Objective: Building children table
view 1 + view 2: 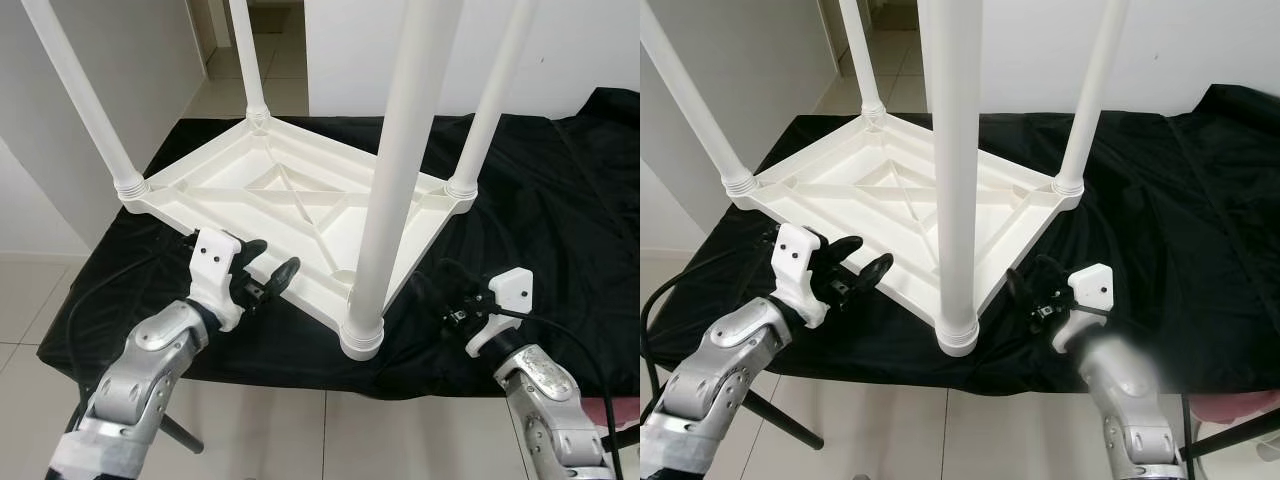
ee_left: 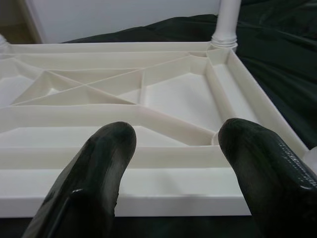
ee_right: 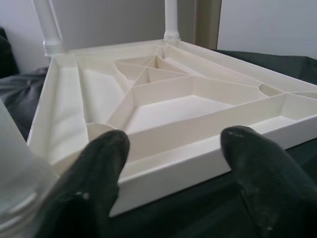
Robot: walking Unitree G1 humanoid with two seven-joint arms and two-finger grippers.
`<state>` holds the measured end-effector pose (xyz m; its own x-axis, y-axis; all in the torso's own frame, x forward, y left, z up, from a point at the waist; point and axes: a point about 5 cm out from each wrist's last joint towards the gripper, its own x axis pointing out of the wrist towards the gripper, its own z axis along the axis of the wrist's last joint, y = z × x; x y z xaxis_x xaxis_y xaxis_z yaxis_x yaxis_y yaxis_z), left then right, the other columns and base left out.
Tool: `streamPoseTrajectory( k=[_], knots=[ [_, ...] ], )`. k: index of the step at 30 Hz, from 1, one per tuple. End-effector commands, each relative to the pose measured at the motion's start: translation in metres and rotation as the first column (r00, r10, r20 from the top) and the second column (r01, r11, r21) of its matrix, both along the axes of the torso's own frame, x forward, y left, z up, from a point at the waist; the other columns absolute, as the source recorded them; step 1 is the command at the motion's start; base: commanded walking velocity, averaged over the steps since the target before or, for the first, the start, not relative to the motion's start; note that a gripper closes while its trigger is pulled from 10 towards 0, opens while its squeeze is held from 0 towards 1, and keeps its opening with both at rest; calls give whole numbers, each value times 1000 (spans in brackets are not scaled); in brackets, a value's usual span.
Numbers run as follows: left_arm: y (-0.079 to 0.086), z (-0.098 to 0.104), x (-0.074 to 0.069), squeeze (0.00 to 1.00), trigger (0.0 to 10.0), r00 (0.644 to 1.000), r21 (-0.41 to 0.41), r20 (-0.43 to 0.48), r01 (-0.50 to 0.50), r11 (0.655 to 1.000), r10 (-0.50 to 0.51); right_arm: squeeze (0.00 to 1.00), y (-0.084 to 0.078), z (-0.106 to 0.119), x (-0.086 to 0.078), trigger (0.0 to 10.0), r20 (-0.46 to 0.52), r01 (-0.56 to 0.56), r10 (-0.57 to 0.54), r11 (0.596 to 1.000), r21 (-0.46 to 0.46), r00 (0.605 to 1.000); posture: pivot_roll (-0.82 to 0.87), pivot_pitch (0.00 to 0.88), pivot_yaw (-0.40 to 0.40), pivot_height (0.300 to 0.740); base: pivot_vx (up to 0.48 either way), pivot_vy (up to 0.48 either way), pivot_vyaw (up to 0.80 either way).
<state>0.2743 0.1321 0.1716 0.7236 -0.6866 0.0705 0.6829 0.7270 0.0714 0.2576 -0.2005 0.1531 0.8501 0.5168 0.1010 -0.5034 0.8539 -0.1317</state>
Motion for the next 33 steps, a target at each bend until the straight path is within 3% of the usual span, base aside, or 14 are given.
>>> streamPoseTrajectory(
  k=[1, 2, 3, 4, 10, 12, 13, 19, 21, 29, 33],
  knots=[
    [-5, 1, -8, 0, 10000, 986, 22, 10, 168, 986, -168, 1000, 1, -1, 0, 10000, -19, -33, 33, 999, 16, 999, -17, 53, 61, 740, 0, 0, 0],
    [-3, 1, -10, 0, 10000, 983, 23, 2, 182, 983, -182, 1000, 1, 0, -1, 10000, -37, -103, 102, 994, -27, 994, -16, 53, 58, 740, 0, 0, 0],
    [-3, 1, -10, 0, 10000, 983, 23, 2, 182, 983, -182, 1000, 1, 0, -1, 10000, -37, -103, 102, 994, -27, 994, -16, 53, 58, 740, 0, 0, 0],
    [-2, 1, -10, 0, 10000, 983, 22, -1, 186, 982, -186, 0, 1, 0, -1, 10000, -39, -126, 124, 991, -53, 992, -16, 53, 58, 740, 0, 0, 0],
    [-3, 0, -13, 0, 10000, 974, 58, -5, 225, 973, -225, 0, 7, -10, -8, 10000, -122, -301, 286, 943, -138, 951, -11, 53, 55, 740, 0, 0, 0],
    [-6, -3, -18, 0, 10000, 961, 97, -14, 275, 957, -275, 0, 17, -8, -11, 10000, -190, -455, 428, 882, -126, 883, -4, 47, 58, 740, 0, 0, 0],
    [-6, -4, -18, 0, 10000, 959, 104, -17, 282, 954, -282, 0, 19, -8, -10, 10000, -198, -475, 447, 871, -127, 872, -4, 47, 58, 740, 0, 0, 0],
    [-7, -4, -19, 0, 10000, 958, 107, -19, 286, 952, -286, 0, 19, -7, -10, 10000, -207, -505, 475, 853, -133, 855, -3, 46, 59, 740, 0, 0, 0],
    [-9, -4, -19, 0, 10000, 956, 111, -14, 294, 949, -294, 0, 29, 2, 3, 10000, -176, -543, 517, 825, -158, 837, 1, 41, 61, 740, 0, 0, 0],
    [-11, -6, -20, 0, 10000, 955, 122, -13, 297, 947, -298, 0, 44, 3, 13, 10000, -158, -556, 535, 817, -152, 830, 8, 29, 58, 740, 0, 0, 0],
    [-12, -5, -19, 0, 10000, 956, 121, -6, 293, 948, -294, 0, 69, 0, 21, 10000, -121, -567, 555, 814, -126, 823, 18, 27, 57, 740, 0, 0, 0]
  ],
)
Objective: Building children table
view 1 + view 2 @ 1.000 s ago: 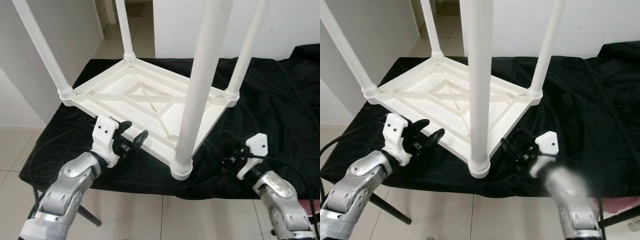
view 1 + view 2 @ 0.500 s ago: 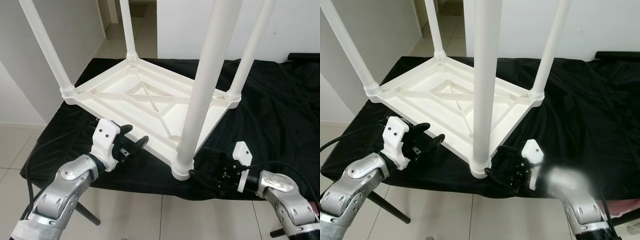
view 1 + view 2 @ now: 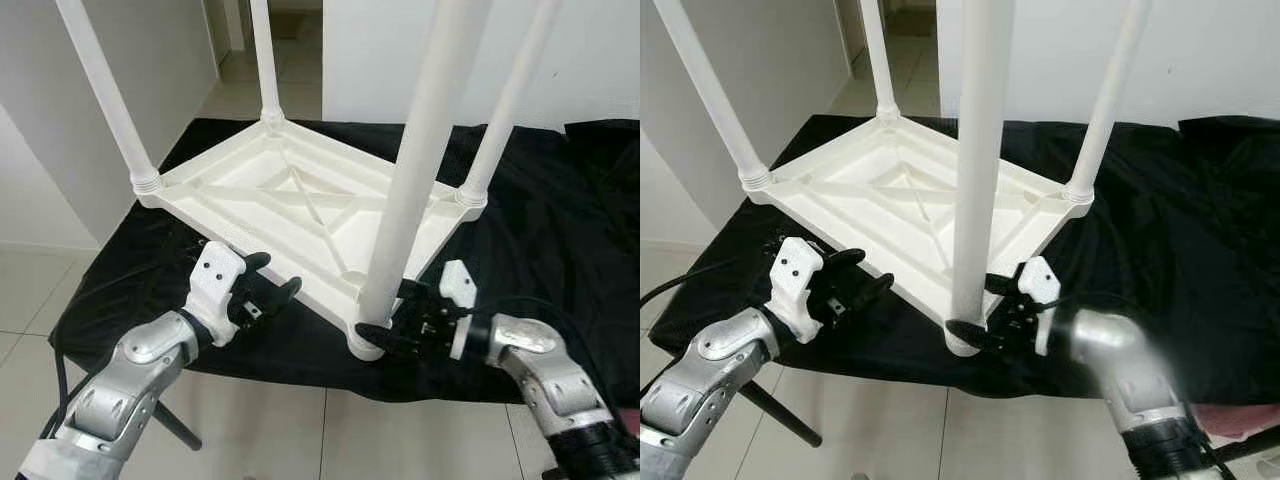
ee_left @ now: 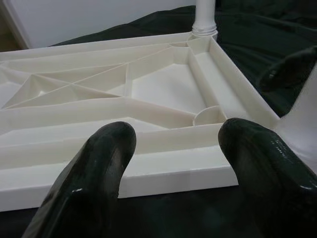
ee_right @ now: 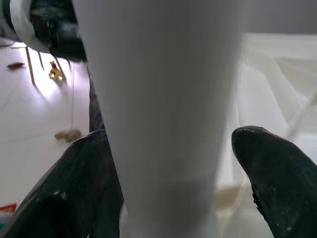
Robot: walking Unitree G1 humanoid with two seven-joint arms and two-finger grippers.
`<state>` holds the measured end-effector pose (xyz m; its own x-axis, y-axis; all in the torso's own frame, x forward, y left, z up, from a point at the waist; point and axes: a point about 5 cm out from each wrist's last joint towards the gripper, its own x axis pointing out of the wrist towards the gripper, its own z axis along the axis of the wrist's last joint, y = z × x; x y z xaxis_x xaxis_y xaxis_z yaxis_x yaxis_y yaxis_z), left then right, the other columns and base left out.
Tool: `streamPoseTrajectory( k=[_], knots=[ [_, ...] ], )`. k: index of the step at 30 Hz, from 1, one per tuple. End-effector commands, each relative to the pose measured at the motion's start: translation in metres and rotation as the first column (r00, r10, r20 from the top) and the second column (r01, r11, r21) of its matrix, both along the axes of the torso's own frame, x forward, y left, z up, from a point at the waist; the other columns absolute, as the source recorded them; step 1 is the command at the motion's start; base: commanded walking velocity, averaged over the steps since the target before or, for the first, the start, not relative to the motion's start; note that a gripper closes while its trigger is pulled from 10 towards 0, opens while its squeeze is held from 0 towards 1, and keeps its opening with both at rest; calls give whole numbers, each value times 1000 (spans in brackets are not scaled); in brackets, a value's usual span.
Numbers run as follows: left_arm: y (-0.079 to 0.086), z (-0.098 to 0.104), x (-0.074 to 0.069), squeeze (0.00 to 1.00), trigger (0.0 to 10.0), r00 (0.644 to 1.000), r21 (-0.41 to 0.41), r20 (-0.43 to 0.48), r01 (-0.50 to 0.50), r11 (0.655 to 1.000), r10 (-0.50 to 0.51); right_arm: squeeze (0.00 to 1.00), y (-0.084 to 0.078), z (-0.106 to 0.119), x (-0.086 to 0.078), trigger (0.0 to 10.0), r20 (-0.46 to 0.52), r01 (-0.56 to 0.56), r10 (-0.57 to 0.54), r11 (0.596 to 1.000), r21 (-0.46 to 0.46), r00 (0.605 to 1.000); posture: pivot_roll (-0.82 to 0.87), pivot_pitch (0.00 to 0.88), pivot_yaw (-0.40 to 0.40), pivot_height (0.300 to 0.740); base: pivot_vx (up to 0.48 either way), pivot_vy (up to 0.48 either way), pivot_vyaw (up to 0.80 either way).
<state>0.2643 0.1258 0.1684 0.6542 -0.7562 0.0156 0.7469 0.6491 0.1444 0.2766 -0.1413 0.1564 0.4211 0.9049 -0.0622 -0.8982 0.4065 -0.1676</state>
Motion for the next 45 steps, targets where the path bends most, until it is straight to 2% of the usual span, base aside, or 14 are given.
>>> streamPoseTrajectory(
  k=[1, 3, 8, 12, 16, 21, 23, 27, 29, 33, 38, 39, 40, 45],
  knots=[
    [-6, -2, -9, 0, 10000, 979, 32, -14, 202, 979, -201, 0, 10, -4, 2, 10000, 5, -13, 13, 1000, -9, 1000, 18, 27, 57, 740, 0, 0, 0],
    [-7, -2, -9, 0, 10000, 979, 32, -13, 204, 979, -203, 0, 25, -9, 5, 10000, 6, -7, 7, 1000, 14, 1000, 16, 29, 57, 740, 0, 0, 0],
    [-8, -2, -9, 0, 10000, 979, 31, -12, 202, 979, -202, 0, 30, -16, 5, 10000, -4, 35, -35, 999, 29, 999, 21, 31, 57, 740, 0, 0, 0],
    [-12, -2, -11, 0, 10000, 977, -1, -27, 214, 977, -214, 0, 11, -18, 12, 10000, -14, 139, -139, 989, 42, 990, 14, 34, 62, 740, 0, 0, 0],
    [-16, -3, -14, 0, 10000, 973, -16, -38, 227, 974, -227, 0, 1, -18, 15, 10000, -10, 174, -174, 984, 33, 985, 12, 35, 63, 740, 0, 0, 0],
    [-32, -6, -20, 0, 10000, 958, -58, -57, 277, 959, -280, 0, -28, -17, 26, 10000, 0, 300, -300, 953, 35, 954, -10, 35, 73, 740, 0, 0, 0],
    [-32, -6, -20, 0, 10000, 958, -58, -57, 277, 959, -280, 0, -28, -17, 26, 10000, 0, 300, -300, 953, 35, 954, -10, 35, 73, 740, 0, 0, 0],
    [-39, -5, -21, 0, 10000, 954, -71, -51, 292, 954, -296, 0, -39, -20, 31, 10000, -12, 355, -354, 934, 48, 935, -15, 38, 78, 740, 0, 0, 0],
    [-42, -4, -20, 0, 10000, 951, -77, -50, 299, 951, -304, 0, -45, -22, 33, 10000, -21, 392, -392, 918, 53, 920, -15, 38, 78, 740, 0, 0, 0],
    [-52, -3, -17, 0, 10000, 946, -81, -44, 316, 945, -320, 0, -58, -27, 40, 10000, -25, 504, -504, 860, 82, 863, -23, 39, 89, 740, 0, 0, 0],
    [-58, -1, -15, 0, 10000, 954, -66, -6, 298, 952, -299, 0, -64, -30, 42, 10000, -27, 599, -600, 791, 126, 799, -32, 40, 95, 740, 0, 0, 0],
    [-58, -1, -15, 0, 10000, 954, -66, -6, 298, 952, -299, 0, -64, -30, 42, 10000, -27, 599, -600, 791, 126, 799, -32, 40, 95, 740, 0, 0, 0],
    [-56, 0, -11, 0, 10000, 964, -67, -2, 266, 962, -266, 0, -63, -32, 39, 10000, -37, 618, -620, 772, 149, 784, -39, 38, 102, 740, 0, 0, 0],
    [-59, 4, -10, 0, 10000, 970, -69, 23, 242, 968, -241, 0, -47, -28, 34, 10000, -5, 570, -577, 805, 162, 817, -39, 34, 101, 740, 0, 0, 0]
  ],
)
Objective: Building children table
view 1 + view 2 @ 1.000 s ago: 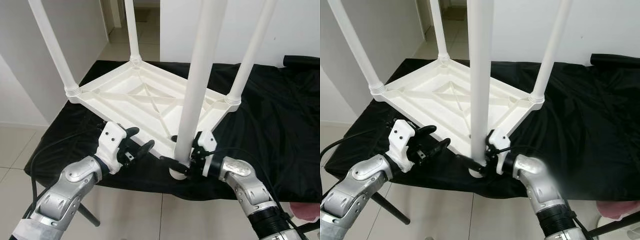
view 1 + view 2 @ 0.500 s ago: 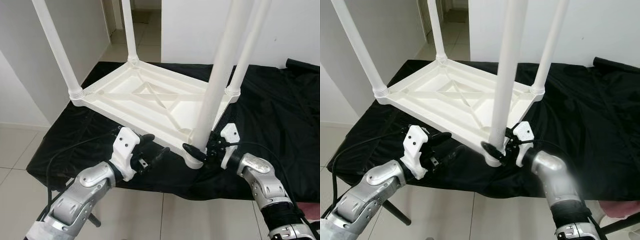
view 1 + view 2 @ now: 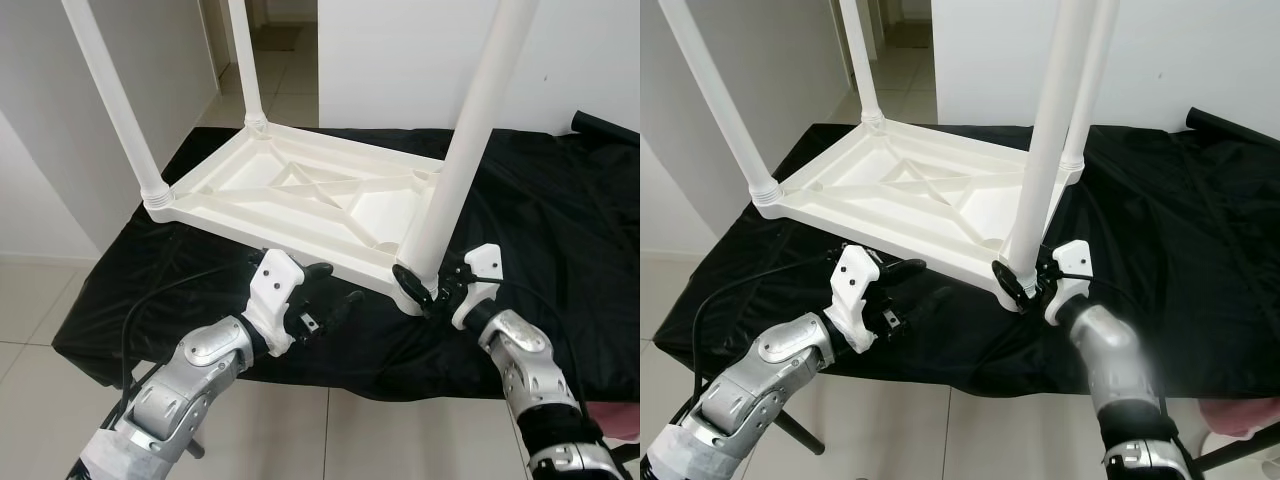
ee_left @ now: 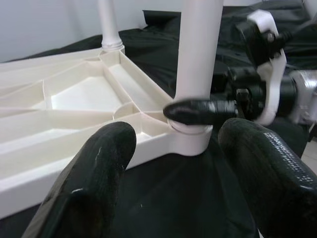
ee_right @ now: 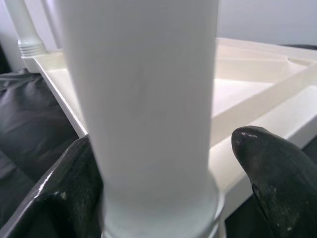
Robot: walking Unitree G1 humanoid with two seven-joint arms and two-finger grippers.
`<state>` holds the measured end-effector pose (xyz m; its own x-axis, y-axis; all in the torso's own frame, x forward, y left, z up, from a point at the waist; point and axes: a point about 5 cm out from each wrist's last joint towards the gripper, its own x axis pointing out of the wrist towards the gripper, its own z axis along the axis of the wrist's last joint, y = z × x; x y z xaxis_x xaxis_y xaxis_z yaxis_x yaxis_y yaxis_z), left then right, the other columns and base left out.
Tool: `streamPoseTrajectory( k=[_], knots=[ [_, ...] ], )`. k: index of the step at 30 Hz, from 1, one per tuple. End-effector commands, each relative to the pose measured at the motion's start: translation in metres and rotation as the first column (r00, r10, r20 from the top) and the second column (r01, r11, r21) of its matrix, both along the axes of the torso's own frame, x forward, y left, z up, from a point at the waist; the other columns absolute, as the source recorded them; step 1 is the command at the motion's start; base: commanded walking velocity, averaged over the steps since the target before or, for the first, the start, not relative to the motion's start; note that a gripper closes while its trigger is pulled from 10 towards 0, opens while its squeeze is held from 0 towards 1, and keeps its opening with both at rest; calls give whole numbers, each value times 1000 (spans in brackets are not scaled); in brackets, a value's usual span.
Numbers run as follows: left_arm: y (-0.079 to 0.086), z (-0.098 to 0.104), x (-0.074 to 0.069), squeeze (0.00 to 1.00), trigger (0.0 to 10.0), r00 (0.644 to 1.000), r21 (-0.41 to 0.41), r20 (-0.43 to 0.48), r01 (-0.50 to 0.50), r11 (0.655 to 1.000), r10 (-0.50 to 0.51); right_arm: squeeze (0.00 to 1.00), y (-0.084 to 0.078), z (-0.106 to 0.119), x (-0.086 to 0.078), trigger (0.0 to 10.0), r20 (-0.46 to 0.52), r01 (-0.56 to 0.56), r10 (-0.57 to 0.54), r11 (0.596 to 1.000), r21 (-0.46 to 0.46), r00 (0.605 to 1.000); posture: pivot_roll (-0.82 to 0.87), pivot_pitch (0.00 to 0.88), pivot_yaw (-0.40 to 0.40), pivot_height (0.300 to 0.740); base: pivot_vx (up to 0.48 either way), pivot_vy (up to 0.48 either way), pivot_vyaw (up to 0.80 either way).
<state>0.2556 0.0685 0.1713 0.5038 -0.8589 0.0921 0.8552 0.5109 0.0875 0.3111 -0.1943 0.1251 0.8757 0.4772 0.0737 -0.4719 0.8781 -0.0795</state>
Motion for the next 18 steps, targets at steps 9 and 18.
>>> streamPoseTrajectory(
  k=[9, 18],
  knots=[
    [-12, -2, -6, 0, 10000, 997, -10, -9, 79, 997, -79, 0, 14, 18, 8, 10000, 61, -62, 65, 997, -45, 996, -51, 27, 99, 740, 0, 0, 0],
    [-23, -13, -2, 0, 10000, 1000, 48, -29, 11, 999, -10, 0, 6, 25, 10, 824, 63, -77, 83, 992, -97, 995, -55, 17, 80, 740, 0, 0, 0]
  ],
)
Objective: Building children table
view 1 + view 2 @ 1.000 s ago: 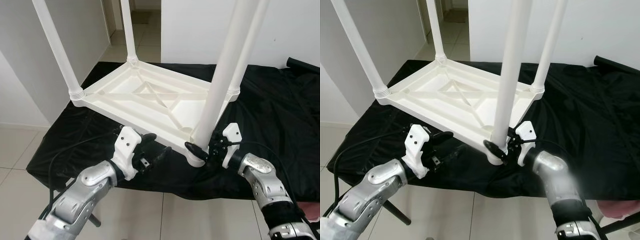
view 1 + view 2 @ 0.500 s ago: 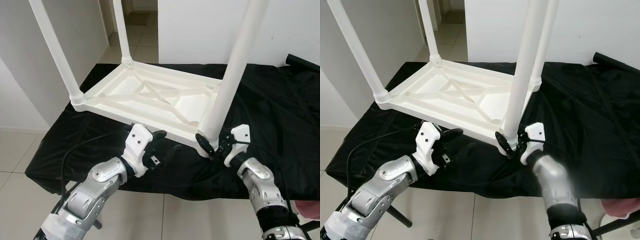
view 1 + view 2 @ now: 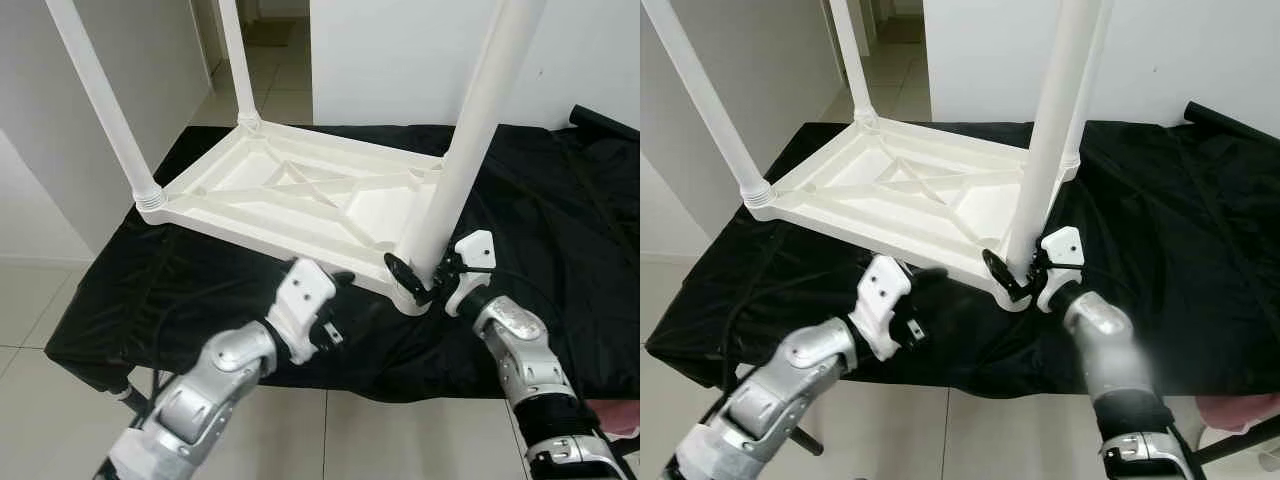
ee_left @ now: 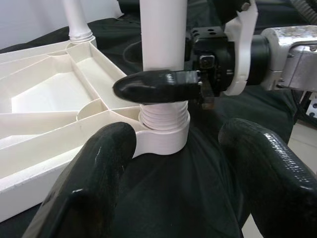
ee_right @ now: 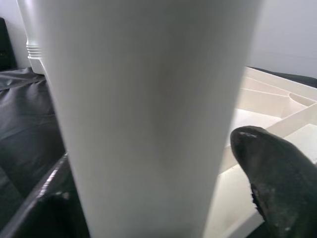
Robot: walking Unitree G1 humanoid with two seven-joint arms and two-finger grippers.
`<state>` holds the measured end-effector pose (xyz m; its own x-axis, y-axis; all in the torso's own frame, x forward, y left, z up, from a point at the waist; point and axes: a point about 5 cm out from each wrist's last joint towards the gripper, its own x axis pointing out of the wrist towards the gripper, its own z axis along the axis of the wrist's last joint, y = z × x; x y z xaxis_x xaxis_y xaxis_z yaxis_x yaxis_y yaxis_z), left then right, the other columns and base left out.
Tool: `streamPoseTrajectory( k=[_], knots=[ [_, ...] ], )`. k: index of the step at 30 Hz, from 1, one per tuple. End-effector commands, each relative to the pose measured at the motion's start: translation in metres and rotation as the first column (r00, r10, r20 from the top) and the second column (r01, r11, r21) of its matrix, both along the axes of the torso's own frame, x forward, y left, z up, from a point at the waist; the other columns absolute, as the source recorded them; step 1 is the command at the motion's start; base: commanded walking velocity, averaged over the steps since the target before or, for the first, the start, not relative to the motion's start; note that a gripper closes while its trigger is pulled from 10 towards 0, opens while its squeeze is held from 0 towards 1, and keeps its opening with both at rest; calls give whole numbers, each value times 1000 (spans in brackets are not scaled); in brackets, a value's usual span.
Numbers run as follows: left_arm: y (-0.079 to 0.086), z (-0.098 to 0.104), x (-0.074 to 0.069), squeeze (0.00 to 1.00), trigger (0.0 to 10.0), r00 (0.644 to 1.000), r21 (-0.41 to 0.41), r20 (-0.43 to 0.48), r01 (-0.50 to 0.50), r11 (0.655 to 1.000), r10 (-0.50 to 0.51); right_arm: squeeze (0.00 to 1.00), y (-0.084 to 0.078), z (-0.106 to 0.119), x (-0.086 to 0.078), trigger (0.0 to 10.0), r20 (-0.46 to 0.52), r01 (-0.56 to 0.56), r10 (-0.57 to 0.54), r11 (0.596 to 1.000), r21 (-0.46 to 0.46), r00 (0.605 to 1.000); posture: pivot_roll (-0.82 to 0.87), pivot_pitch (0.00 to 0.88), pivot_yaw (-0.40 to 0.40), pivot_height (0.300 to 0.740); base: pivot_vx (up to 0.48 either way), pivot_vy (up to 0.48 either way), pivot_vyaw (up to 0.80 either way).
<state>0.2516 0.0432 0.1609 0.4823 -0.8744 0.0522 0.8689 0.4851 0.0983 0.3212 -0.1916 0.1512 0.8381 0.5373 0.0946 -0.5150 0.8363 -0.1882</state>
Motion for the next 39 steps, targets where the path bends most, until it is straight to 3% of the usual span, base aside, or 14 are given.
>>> streamPoseTrajectory(
  k=[1, 2, 13, 15, 16, 18, 23, 25, 30, 31, 34, 37, 38, 39],
  knots=[
    [2, -2, 3, 0, 10000, 1000, 4, -17, -19, 1000, 19, 0, 2, -2, 0, 824, -14, -16, 15, 1000, -14, 1000, -55, 17, 80, 740, 0, 0, 0],
    [2, -3, 3, 0, 10000, 1000, 10, -6, -24, 1000, 24, 0, 0, -3, -1, 0, -17, -14, 13, 1000, -18, 1000, -53, 13, 73, 740, 0, 0, 0],
    [-3, -7, 0, 0, 10000, 996, 55, 78, -42, 998, 38, 0, -3, -11, -4, 0, -47, 7, -8, 1000, -20, 999, -60, 7, 68, 740, 0, 0, 0],
    [-4, -8, 2, 0, 10000, 997, 50, 70, -44, 998, 41, 0, -1, -14, -5, 3843, -58, 22, -23, 1000, -22, 998, -64, 2, 66, 740, 0, 0, 0],
    [-5, -7, 2, 0, 10000, 997, 38, 67, -47, 998, 44, 0, 0, -15, -6, 10000, -68, 38, -40, 999, -27, 997, -66, 0, 66, 740, 0, 0, 0],
    [-5, -7, 3, 0, 10000, 997, 29, 66, -49, 998, 47, 0, 0, -16, -6, 10000, -74, 47, -49, 998, -31, 996, -66, 0, 66, 740, 0, 0, 0],
    [-3, 4, 9, 0, 10000, 997, -66, 17, -70, 995, 71, 0, 1, -21, -6, 10000, -116, 244, -240, 970, 22, 964, -68, 0, 56, 740, 0, 0, 0],
    [-1, 6, 10, 0, 10000, 997, -73, 25, -76, 994, 78, 0, 7, -22, -11, 10000, -145, 388, -373, 917, 96, 917, -71, 0, 55, 740, 0, 0, 0],
    [-1, 6, 11, 0, 10000, 996, -87, 17, -86, 993, 88, 0, 21, -22, -17, 10000, -194, 490, -459, 857, 162, 867, -74, 0, 53, 740, 0, 0, 0],
    [0, 6, 11, 0, 10000, 995, -94, 11, -93, 991, 95, 0, 25, -25, -21, 10000, -235, 571, -529, 800, 183, 816, -75, 0, 53, 740, 0, 0, 0],
    [0, 5, 11, 0, 10000, 995, -97, 7, -96, 991, 98, 0, 26, -26, -23, 10000, -239, 611, -568, 771, 181, 788, -75, 0, 51, 740, 0, 0, 0],
    [2, 3, 9, 0, 10000, 993, -105, -8, -115, 988, 115, 0, 33, -30, -32, 10000, -271, 761, -712, 617, 200, 648, -69, 0, 46, 740, 0, 0, 0],
    [2, 3, 9, 0, 10000, 993, -105, -8, -115, 988, 115, 0, 33, -30, -32, 10000, -271, 761, -712, 617, 200, 648, -69, 0, 46, 740, 0, 0, 0],
    [3, 3, 8, 0, 10000, 993, -107, -11, -122, 987, 121, 0, 35, -31, -34, 10000, -283, 790, -738, 579, 203, 613, -69, 0, 46, 740, 0, 0, 0]
  ],
)
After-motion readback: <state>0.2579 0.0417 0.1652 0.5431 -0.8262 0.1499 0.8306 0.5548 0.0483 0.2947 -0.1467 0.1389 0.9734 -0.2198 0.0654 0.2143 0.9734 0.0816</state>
